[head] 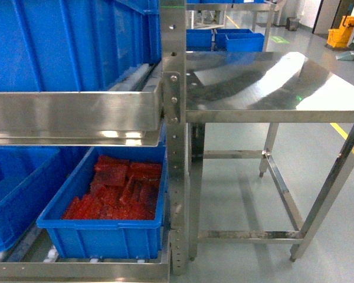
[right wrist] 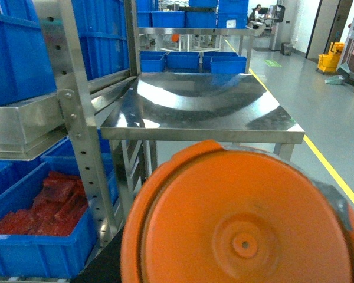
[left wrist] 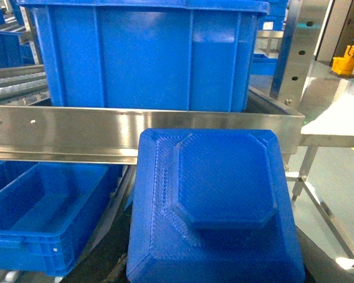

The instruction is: Sort blue parts and orange caps into right shelf containers

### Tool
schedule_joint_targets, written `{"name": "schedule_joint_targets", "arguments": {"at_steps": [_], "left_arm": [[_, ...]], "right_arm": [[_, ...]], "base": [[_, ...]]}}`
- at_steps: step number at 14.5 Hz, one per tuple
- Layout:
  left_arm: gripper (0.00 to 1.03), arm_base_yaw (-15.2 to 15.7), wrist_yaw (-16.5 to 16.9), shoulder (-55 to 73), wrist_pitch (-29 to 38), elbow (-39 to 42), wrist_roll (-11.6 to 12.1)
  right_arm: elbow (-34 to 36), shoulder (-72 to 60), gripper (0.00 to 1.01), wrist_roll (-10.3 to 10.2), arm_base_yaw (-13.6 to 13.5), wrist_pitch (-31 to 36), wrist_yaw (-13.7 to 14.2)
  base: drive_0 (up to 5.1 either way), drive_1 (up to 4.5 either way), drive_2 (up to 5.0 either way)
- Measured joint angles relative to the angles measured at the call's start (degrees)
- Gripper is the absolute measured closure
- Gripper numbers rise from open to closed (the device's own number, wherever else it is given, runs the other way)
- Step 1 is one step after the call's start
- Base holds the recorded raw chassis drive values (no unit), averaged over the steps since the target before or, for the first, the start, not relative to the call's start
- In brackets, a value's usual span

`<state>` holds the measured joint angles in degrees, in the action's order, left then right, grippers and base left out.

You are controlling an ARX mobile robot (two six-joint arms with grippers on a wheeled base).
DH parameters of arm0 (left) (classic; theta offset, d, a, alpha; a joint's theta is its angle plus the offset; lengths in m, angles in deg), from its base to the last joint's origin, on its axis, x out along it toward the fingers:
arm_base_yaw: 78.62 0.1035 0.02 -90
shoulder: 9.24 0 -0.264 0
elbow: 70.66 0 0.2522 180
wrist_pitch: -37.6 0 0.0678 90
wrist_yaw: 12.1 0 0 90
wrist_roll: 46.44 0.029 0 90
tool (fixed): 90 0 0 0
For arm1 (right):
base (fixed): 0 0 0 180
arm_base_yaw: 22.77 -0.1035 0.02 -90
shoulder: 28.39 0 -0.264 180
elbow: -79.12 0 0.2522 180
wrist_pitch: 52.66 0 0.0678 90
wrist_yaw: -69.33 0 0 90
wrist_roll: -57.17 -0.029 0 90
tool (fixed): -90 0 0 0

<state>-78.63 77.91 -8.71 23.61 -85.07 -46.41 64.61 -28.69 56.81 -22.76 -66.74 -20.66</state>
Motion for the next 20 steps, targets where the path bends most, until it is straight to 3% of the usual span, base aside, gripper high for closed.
{"name": "schedule_joint_targets", "arguments": {"at_steps": [20], "left_arm": [[0.62,0.0,0.0,0.0,-0.1,0.0,0.0]], "right_arm": [[0.0,0.0,0.56,0.0,0.0,0.0,0.0]], "base": [[-5.0,1.52,3.1]]}}
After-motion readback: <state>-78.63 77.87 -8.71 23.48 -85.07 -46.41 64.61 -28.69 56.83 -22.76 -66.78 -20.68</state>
